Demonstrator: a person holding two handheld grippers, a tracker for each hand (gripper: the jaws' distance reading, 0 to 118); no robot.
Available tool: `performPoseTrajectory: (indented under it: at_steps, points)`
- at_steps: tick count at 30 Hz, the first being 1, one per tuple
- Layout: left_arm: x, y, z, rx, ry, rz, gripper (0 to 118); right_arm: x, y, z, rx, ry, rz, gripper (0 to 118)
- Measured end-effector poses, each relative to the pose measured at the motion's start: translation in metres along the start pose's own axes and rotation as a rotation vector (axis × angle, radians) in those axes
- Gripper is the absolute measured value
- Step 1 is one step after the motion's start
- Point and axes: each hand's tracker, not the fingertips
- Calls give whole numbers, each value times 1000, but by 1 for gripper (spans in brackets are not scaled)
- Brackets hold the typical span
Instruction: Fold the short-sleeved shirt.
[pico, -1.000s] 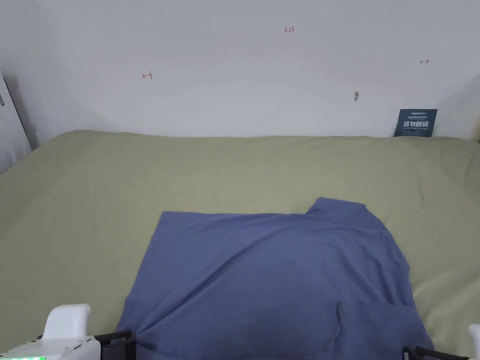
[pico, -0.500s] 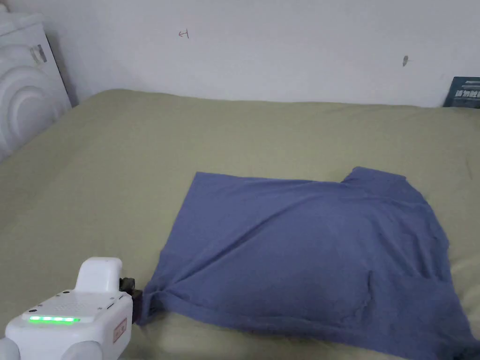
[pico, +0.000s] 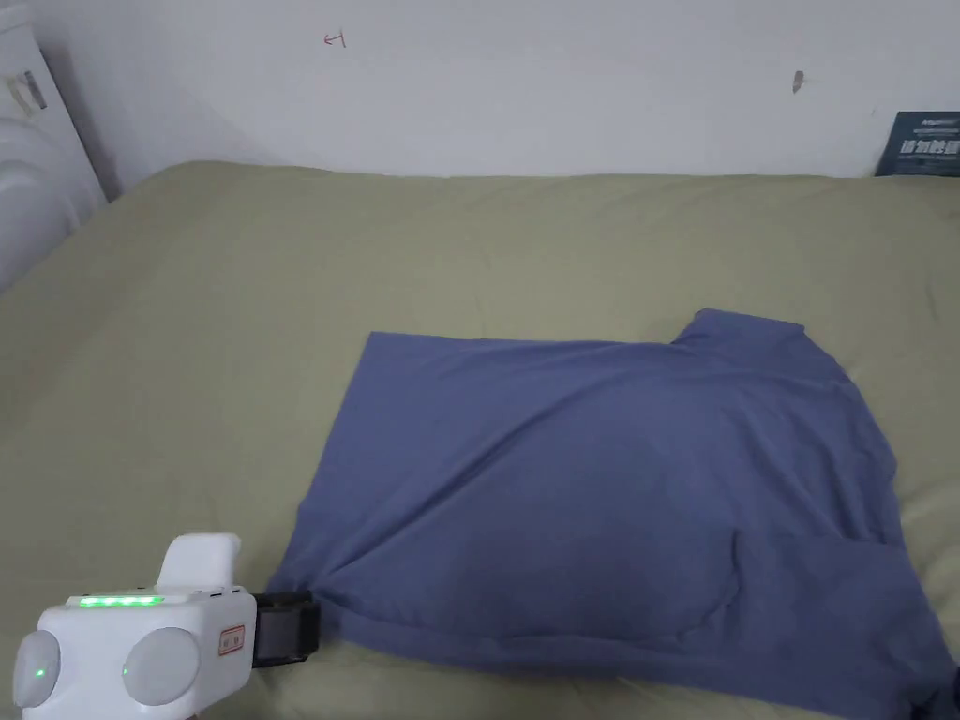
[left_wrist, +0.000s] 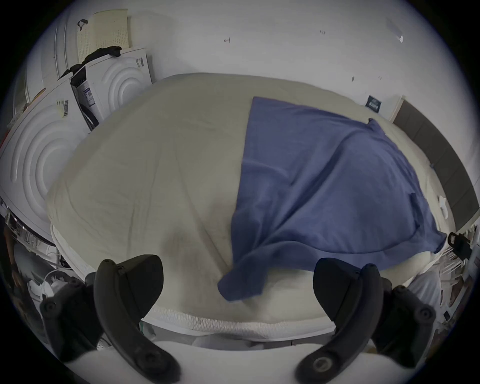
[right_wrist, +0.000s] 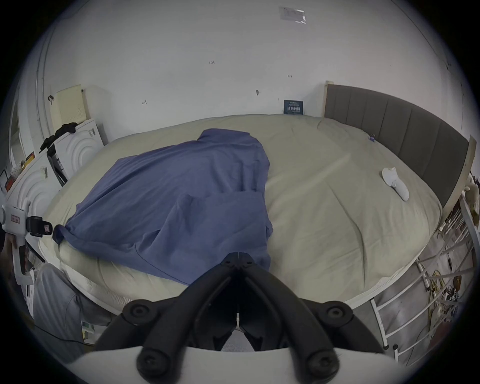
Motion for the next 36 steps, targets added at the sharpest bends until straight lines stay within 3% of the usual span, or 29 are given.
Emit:
performPoseTrajectory:
  at_steps: [2, 3, 4, 5, 6, 9, 10, 11, 12, 13, 14, 15, 19, 20, 21, 22, 29, 36]
  points:
    - [4, 2, -12, -58, -6, -1, 109, 2, 1, -4, -10, 7, -13, 2]
    - [7, 2, -16, -60, 3, 0, 76, 2, 1, -6, -19, 3, -12, 2]
    - [10, 1, -9, -54, -1, -4, 35, 3, 2, -7, -24, 0, -9, 2]
    - [13, 0, -6, -54, -11, -5, 5, 3, 3, -8, -31, 1, -6, 2]
    - [16, -2, -2, -41, -69, 23, 4, 3, 3, -9, -36, 1, -3, 2]
    - [32, -5, 11, -35, -42, -23, 4, 4, 5, -12, -49, 4, 2, 6]
    - [36, -6, 13, -32, -29, -37, 4, 4, 6, -13, -53, 5, 2, 26]
    - [37, -7, 15, -31, -32, -31, 4, 4, 6, -14, -57, 4, 2, 62]
    - [34, -5, 18, -33, -34, -24, 4, 4, 7, -15, -73, 15, 2, 76]
    - [34, -6, 20, -33, -38, -16, 4, 4, 8, -19, -107, 25, 0, 76]
    - [35, -6, 22, -33, -39, -11, 4, 3, 6, -22, -123, 31, 2, 106]
    - [36, -6, 24, -35, -40, -8, 4, 1, 4, -22, -105, 38, 11, 117]
    - [35, -5, 27, -36, -41, -3, 4, 1, -2, -36, -161, 14, 36, 101]
    - [32, -3, 25, -39, -41, -2, 4, 3, -3, -37, -172, 12, 32, 84]
    - [31, -3, 25, -41, -42, 0, 4, 5, -4, -36, -168, 10, 27, 38]
    - [31, -2, 26, -43, -44, 1, 4, 8, -5, -35, -167, 21, 18, 7]
    - [20, 13, 32, -23, -66, -23, 4, 4, 17, -20, -115, 55, 49, 7]
    - [20, 74, 41, 77, -81, -39, 4, -6, 92, -39, -27, 58, 98, 7]
